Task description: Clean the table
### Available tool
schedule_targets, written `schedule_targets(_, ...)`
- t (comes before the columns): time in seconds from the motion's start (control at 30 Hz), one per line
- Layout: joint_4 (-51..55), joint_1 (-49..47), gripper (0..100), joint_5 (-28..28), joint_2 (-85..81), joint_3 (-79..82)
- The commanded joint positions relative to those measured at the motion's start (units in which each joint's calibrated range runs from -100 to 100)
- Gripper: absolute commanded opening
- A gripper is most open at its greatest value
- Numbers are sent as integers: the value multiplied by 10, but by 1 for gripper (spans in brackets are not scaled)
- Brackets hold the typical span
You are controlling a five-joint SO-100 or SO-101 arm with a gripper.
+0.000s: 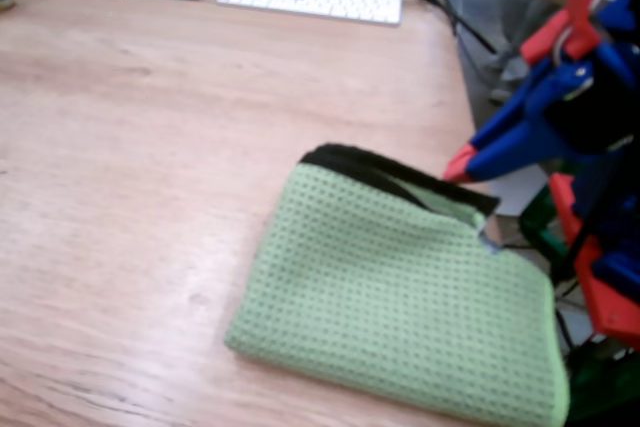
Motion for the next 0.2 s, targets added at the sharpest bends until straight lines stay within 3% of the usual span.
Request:
schedule_targets(0.0, -9, -2, 2, -1, 2, -2)
schedule_targets(0.17, -9, -2, 2, -1, 2, -2)
